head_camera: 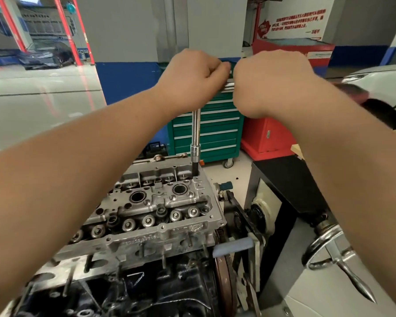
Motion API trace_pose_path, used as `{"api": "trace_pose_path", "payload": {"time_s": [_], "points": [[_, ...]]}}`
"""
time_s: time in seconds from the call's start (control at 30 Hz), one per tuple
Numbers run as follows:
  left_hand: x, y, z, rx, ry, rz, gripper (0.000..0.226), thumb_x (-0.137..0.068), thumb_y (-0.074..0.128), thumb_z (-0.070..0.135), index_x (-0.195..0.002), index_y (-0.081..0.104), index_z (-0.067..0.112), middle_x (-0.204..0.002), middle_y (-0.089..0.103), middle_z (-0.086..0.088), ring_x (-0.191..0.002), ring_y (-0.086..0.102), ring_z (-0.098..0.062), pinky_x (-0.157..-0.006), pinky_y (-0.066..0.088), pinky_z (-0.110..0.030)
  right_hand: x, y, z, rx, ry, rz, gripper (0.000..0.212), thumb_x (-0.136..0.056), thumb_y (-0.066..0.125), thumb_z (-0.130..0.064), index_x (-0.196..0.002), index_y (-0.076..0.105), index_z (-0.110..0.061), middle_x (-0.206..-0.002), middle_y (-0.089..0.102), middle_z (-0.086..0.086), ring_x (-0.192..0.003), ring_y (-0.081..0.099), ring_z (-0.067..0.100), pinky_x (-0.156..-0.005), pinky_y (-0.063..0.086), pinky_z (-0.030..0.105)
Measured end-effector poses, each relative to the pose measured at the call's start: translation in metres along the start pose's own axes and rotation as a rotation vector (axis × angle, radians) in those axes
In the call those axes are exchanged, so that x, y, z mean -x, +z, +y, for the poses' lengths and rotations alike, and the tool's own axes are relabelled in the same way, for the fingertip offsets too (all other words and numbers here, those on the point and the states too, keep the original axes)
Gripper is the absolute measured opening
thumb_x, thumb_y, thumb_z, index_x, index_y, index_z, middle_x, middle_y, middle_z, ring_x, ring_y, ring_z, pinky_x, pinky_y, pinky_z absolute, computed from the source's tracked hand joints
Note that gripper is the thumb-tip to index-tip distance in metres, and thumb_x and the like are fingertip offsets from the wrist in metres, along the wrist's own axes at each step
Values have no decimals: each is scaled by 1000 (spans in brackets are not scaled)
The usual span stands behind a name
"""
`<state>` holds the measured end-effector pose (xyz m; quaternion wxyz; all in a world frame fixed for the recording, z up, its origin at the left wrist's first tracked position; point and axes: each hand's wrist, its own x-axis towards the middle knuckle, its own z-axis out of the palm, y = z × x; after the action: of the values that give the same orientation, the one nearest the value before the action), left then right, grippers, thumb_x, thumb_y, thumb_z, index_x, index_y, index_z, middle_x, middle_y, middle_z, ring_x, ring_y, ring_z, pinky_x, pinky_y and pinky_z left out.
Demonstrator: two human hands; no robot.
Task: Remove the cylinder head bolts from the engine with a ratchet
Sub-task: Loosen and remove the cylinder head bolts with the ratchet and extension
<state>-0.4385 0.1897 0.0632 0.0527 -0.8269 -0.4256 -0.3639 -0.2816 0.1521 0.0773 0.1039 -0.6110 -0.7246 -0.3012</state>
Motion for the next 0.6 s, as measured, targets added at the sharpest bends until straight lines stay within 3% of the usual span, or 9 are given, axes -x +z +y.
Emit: {"api": "trace_pose_path", "payload": {"time_s": [0.03, 0.1, 0.2, 0.27, 0.33, 0.37, 0.43, 0.53, 0.6], "points": [[3, -1, 6, -157, -86, 26, 52, -108, 41, 31, -59, 45, 16, -57, 45, -7, -53, 39, -21, -54, 34, -39, -14, 9, -2, -51, -31, -17, 22, -91, 51, -18, -71, 42, -21, -67, 40, 1, -60, 43, 25, -57, 39, 35], [8, -3, 22, -461, -262, 71, 44, -106, 42, 26, -63, 40, 14, -63, 40, -7, -55, 37, -23, -49, 27, -35, -46, 22, -13, -200, -168, -54, 19, -92, 52, -15, -77, 49, -26, -75, 44, -3, -85, 54, 32, -85, 47, 52], [14, -7, 25, -437, -381, 41, 22, -102, 51, 23, -83, 56, 13, -74, 46, -1, -75, 50, -24, -55, 36, -37, -88, 40, -36, -259, -255, -28, 21, -92, 54, -17, -111, 63, -18, -114, 61, 11, -122, 52, 38, -108, 36, 56], [29, -3, 12, 62, -480, 174, 15, -96, 61, 29, -102, 61, 15, -84, 57, 3, -81, 61, -19, -59, 46, -36, -99, 45, -50, -332, -315, -43, 21, -92, 50, -29, -110, 61, -24, -119, 63, 8, -119, 55, 33, -96, 43, 42], [57, 19, 9, 691, -612, 315, 33, -91, 72, 27, -118, 56, 19, -95, 68, 0, -84, 74, -19, -71, 61, -36, -102, 52, -56, -404, -364, -51, 19, -94, 46, -42, -103, 59, -31, -106, 62, -2, -103, 59, 23, -80, 42, 35], [71, 33, 11, 803, -639, 313, 34, -91, 73, 23, -119, 53, 21, -97, 68, -1, -85, 74, -14, -75, 62, -31, -103, 57, -58, -433, -381, -11, 24, -97, 45, -45, -102, 61, -27, -101, 63, -3, -95, 59, 21, -75, 43, 36], [81, 59, 16, 813, -634, 319, 16, -93, 69, 22, -101, 55, 22, -85, 63, 1, -70, 61, 2, -65, 53, -16, -102, 60, -57, -450, -362, 61, 36, -102, 42, -48, -90, 61, -21, -89, 62, -1, -81, 57, 21, -69, 43, 37], [67, 69, 14, 881, -655, 356, 31, -92, 66, 30, -69, 49, 18, -58, 48, 4, -55, 41, -8, -56, 40, -31, -92, 55, -44, -338, -292, 145, 43, -102, 46, -43, -63, 42, -25, -65, 46, -6, -62, 50, 19, -52, 25, 30], [56, 65, 13, 858, -623, 297, 36, -93, 67, 31, -68, 45, 18, -52, 35, 9, -50, 31, -10, -48, 31, -27, -80, 52, -25, -267, -219, 115, 36, -96, 54, -27, -61, 43, -24, -64, 48, -3, -68, 56, 29, -51, 23, 28]]}}
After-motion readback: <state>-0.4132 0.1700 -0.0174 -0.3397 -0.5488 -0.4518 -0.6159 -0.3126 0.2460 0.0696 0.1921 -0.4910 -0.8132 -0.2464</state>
